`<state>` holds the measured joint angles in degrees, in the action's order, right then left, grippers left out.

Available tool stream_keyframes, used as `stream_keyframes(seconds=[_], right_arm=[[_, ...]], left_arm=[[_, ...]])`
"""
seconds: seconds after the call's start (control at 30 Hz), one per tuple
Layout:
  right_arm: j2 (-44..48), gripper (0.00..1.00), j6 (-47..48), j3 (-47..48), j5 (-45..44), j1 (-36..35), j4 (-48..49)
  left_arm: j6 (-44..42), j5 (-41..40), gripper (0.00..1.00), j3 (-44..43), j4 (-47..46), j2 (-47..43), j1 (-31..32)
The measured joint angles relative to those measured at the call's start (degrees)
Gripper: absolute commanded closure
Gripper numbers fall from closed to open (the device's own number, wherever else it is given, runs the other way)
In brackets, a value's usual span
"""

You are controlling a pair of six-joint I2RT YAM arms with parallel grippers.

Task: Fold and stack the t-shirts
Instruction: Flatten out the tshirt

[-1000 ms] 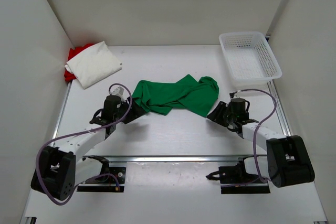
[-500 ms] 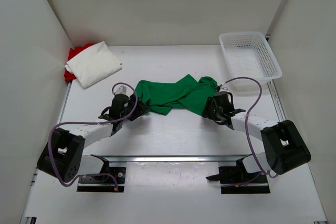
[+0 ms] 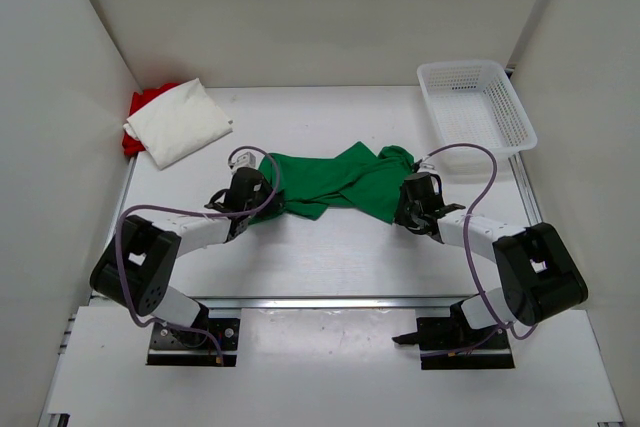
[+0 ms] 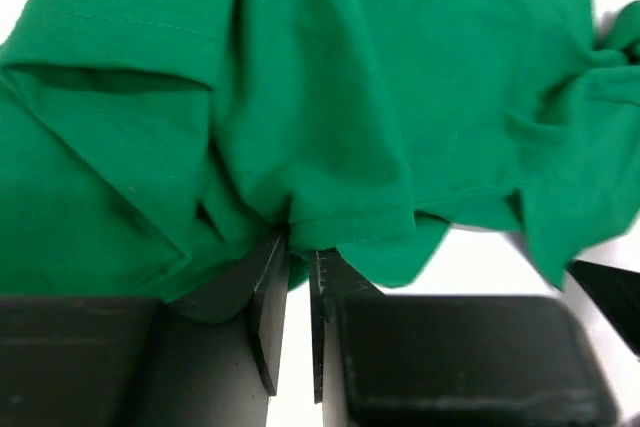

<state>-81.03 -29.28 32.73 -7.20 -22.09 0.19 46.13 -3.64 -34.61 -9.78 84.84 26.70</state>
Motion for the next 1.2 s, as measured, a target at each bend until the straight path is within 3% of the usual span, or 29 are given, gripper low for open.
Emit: stream_keyframes(seconds=[0.17,0.33,0.43,0.5,0.6,0.67,0.7,0.97,1.2], right_arm=[[0.5,0.70,-0.2,0.0,0.7,0.0,-0.3],[1.4,0.64,0.6,0.0,1.2,-1.3,-1.6],[1.4,0.65,0.8,0.0,1.3,-2.1,-1.6],[1.4,0.72,0.9,0.0,1.5,-2.2,-1.6],[1.1,0.88,1.0,0.0,2.2,-2.1,-1.6],[0.8,0.94,1.0,0.0,2.6,-2.1,-1.4],[0.7,0.98,1.0,0.0,2.8,-2.1,-1.4],[5.0,1.00,1.0,-1.2,3.7,-1.0,-4.6],[26.8,1.00,0.8,-2.3,6.7,2.4,-15.6]], left_arm=[[-1.6,-1.5,0.59,-0.1,1.6,0.7,0.1],[-3.9,-4.5,0.50,-1.2,3.9,0.5,0.8],[-5.5,-5.8,0.49,-2.6,5.4,0.7,1.6],[-6.3,-6.1,0.51,-3.5,5.7,1.5,2.1],[-7.0,-6.0,0.74,-4.8,5.9,3.8,2.5],[-7.1,-5.9,0.95,-5.4,6.4,5.0,2.9],[-7.3,-5.9,1.00,-5.6,6.8,5.5,3.1],[-8.2,0.1,1.00,-8.9,14.2,1.6,1.3],[-18.0,6.8,1.00,-11.3,30.2,-13.8,-1.9]])
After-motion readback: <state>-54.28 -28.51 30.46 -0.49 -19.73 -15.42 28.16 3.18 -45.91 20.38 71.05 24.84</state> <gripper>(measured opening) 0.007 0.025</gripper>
